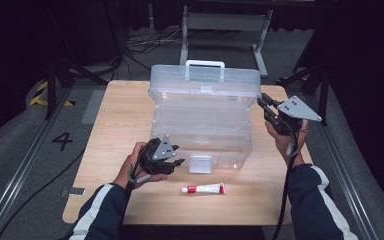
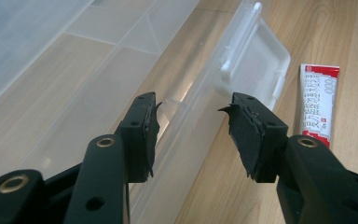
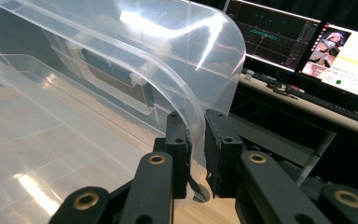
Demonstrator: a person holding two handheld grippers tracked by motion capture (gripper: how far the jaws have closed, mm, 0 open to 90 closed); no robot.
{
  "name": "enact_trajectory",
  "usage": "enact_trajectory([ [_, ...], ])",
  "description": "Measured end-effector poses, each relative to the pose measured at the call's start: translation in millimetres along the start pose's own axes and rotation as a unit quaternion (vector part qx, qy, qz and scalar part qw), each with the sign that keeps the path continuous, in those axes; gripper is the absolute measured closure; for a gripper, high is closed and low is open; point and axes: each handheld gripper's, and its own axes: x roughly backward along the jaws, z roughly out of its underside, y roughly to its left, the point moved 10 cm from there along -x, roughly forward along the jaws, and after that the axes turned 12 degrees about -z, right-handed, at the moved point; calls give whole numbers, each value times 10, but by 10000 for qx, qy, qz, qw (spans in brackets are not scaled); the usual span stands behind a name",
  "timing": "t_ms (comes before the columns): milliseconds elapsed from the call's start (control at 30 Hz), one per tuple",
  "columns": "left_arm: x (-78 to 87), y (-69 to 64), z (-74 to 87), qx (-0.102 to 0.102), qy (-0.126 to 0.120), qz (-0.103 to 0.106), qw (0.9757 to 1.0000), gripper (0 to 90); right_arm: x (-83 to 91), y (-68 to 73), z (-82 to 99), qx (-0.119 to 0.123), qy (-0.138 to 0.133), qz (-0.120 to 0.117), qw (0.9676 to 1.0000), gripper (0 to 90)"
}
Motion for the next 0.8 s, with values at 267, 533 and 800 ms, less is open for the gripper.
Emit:
enact_trajectory([
  [267,-52,32,16,-15,40,-77,10000,573,-27,-22,-21,-10,-11,96,10000,812],
  [533,-67,66,20,-23,-7,-66,10000,658,-45,-42,-32,8,-32,180,9998,816],
  [800,-68,71,21,-137,9,-54,9999,667,-68,-62,-51,-4,11,233,9997,821],
])
